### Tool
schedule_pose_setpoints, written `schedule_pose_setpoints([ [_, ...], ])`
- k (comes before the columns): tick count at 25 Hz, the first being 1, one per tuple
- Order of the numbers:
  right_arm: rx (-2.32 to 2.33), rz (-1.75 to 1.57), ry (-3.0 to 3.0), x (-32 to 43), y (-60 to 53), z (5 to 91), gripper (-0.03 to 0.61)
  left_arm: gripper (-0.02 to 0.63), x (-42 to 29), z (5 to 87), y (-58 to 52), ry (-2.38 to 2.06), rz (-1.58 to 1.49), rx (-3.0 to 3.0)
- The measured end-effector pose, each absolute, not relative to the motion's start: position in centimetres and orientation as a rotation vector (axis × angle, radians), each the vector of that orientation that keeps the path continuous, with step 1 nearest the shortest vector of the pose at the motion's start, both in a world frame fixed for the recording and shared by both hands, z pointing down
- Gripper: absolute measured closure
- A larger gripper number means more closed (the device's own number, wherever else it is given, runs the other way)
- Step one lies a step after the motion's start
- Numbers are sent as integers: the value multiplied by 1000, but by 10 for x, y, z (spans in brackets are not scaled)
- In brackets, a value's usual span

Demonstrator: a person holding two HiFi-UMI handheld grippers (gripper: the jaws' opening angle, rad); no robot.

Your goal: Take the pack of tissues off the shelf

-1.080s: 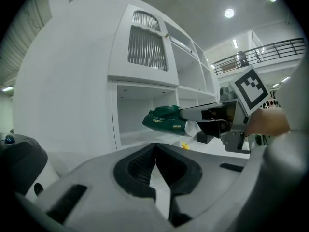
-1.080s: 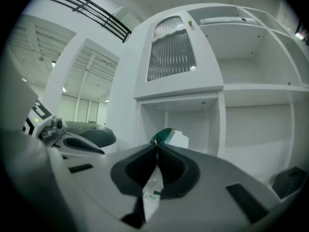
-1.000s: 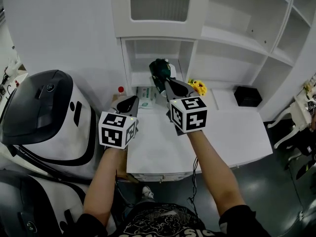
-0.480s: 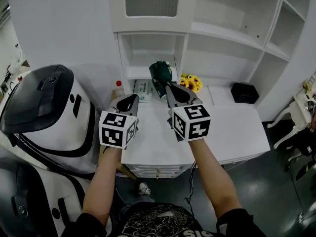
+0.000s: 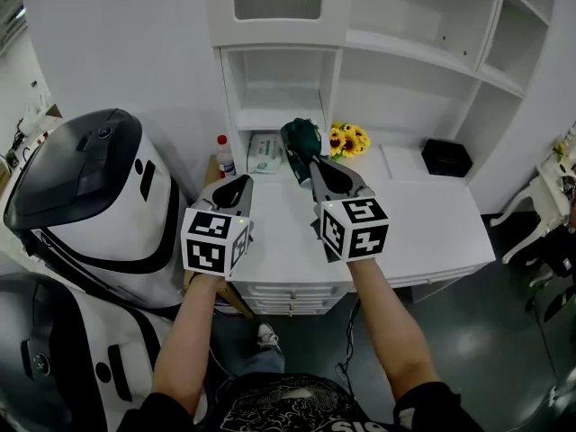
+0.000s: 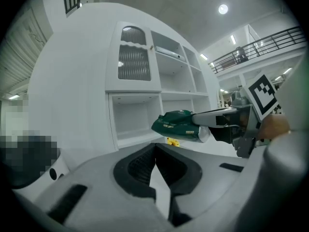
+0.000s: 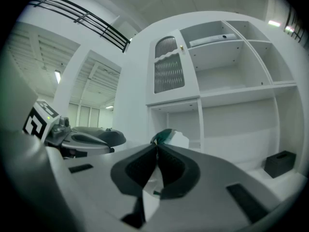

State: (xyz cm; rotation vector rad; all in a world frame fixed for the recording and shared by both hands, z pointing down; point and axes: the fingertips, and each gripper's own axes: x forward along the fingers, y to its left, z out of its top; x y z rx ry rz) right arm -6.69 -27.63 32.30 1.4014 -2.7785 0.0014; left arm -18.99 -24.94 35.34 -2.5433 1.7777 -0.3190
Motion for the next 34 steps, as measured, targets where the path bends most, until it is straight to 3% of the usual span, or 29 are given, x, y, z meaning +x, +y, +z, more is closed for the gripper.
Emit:
schedule_pose_setpoints([
  [34, 1449, 19, -2740, -42, -210, 333, 569, 606, -160, 351, -194, 1718, -299, -2561],
])
